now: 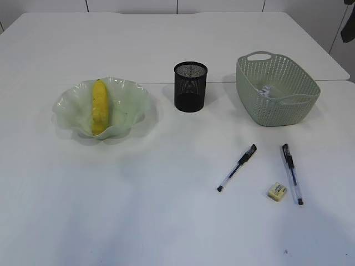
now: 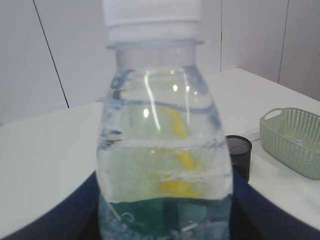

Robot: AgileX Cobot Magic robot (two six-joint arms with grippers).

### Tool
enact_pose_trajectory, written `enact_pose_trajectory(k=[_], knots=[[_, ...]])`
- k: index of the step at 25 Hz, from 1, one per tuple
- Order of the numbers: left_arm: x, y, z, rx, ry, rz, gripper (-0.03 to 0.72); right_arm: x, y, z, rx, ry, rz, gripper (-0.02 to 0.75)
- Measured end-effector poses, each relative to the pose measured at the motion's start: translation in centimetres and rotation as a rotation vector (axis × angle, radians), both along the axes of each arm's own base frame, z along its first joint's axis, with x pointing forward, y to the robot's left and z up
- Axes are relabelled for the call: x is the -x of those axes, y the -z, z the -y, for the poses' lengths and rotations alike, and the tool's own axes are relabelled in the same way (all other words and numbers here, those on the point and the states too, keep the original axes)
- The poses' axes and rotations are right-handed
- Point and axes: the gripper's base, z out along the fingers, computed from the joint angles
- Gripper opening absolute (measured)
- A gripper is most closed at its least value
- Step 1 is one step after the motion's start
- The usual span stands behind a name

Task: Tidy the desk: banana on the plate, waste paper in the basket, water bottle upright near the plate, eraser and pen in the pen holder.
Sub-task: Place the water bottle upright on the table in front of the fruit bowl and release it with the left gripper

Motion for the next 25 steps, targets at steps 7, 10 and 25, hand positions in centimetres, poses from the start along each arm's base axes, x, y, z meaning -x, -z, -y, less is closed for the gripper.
enact_pose_trajectory(k=[7,10,25], knots=[[0.1,0.2,0.1,0.053,0.009,-0.038,0.37,0.0,0.0,0.0,0.001,-0.002,-0.002,0.261],[0.0,0.3,0.2,0.052,0.004,-0.047,0.37,0.0,0.0,0.0,0.001,-0.002,0.0,0.261],[-2.0,1.5,1.6,0.014,0.024,-0.097,0.37,-0.1,-0.1,0.0,0.003,-0.001,0.016,0.261]])
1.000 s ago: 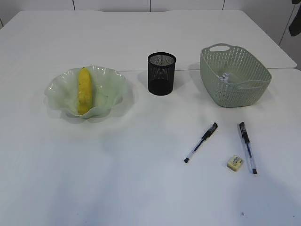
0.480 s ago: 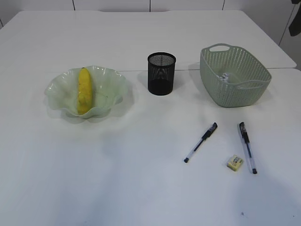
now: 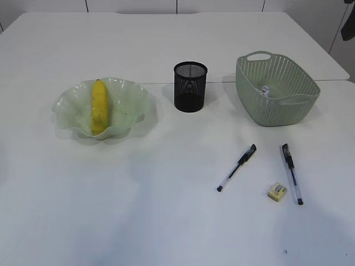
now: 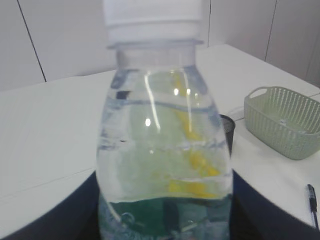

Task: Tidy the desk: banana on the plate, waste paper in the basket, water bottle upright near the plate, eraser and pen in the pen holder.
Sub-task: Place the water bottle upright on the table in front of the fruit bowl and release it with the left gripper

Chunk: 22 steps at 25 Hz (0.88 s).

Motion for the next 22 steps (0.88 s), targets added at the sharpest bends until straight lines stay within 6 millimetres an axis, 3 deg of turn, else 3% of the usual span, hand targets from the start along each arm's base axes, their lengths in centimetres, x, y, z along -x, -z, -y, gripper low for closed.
enact_pose_trajectory(k=[10,22], knots=[[-0.1,-0.3,0.0,0.077,0.022,0.004,0.37,-0.1,0.0,0.2,0.033,-0.002,0.01,0.261],[-1.7,1.3,1.0,0.064,0.005,-0.091,0.37,-0.2,-0.1,0.3,0.044,0.001,0.023,0.261]])
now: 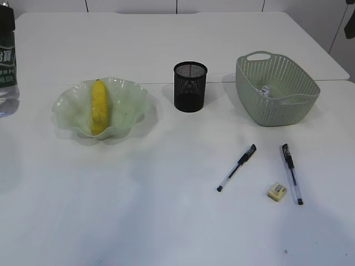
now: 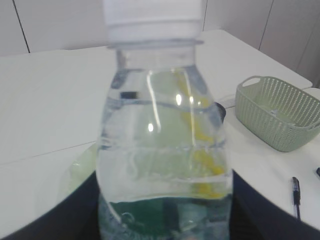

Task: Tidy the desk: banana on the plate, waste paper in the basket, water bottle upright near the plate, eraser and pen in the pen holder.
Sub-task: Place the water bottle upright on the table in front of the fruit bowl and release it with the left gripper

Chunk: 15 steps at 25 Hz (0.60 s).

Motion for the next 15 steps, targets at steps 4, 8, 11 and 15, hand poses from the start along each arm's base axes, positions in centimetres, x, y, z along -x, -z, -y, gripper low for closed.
enact_pose_trajectory(k=[4,8,11,15], knots=[[0.0,-0.1,0.2,0.01,0.017,0.012,0.37,0.0,0.0,0.0,0.003,0.001,0.003,0.261],[-0.3,0.2,0.4,0.002,0.019,-0.001,0.37,-0.1,0.0,0.0,0.004,0.0,0.01,0.261],[-0.5,0.3,0.7,0.006,0.039,0.003,0.37,-0.1,0.0,0.0,0.005,-0.002,0.011,0.261],[-0.7,0.2,1.4,0.022,0.088,0.027,0.37,-0.1,-0.1,0.0,0.007,-0.004,0.013,0.261]])
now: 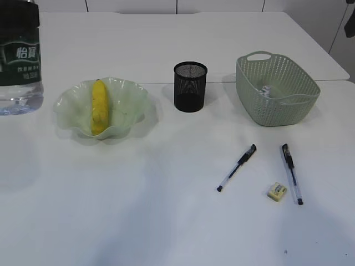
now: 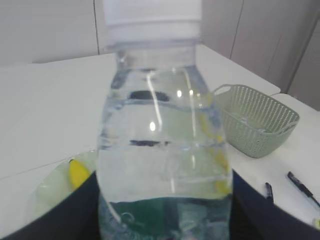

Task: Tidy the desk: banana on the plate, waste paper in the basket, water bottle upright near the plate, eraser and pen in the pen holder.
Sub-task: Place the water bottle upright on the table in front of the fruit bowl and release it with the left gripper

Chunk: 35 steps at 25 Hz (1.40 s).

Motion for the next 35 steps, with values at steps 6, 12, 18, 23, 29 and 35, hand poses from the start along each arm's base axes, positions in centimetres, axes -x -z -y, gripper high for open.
enact_pose_trajectory(k=[6,12,18,23,29,35], knots=[[-0.7,0.2,1.5,-0.007,0.11,0.054,0.37,0.0,0.0,0.0,0.001,-0.001,0.006,0.261],[-1.6,1.1,3.2,-0.028,0.213,0.073,0.37,-0.1,0.0,0.1,0.009,-0.002,0.008,0.261],[-2.7,2.6,4.5,-0.042,0.274,0.045,0.37,-0.1,0.0,0.1,0.011,-0.002,0.009,0.261],[-3.4,3.7,5.1,-0.078,0.299,0.025,0.37,-0.1,-0.1,0.1,0.013,-0.003,0.012,0.261],[-4.5,4.0,4.5,-0.073,0.314,0.047,0.37,-0.1,-0.1,0.1,0.014,-0.005,0.012,0.261],[-6.1,4.5,2.9,-0.059,0.277,0.047,0.37,-0.1,-0.1,0.1,0.016,-0.004,0.014,0.261]])
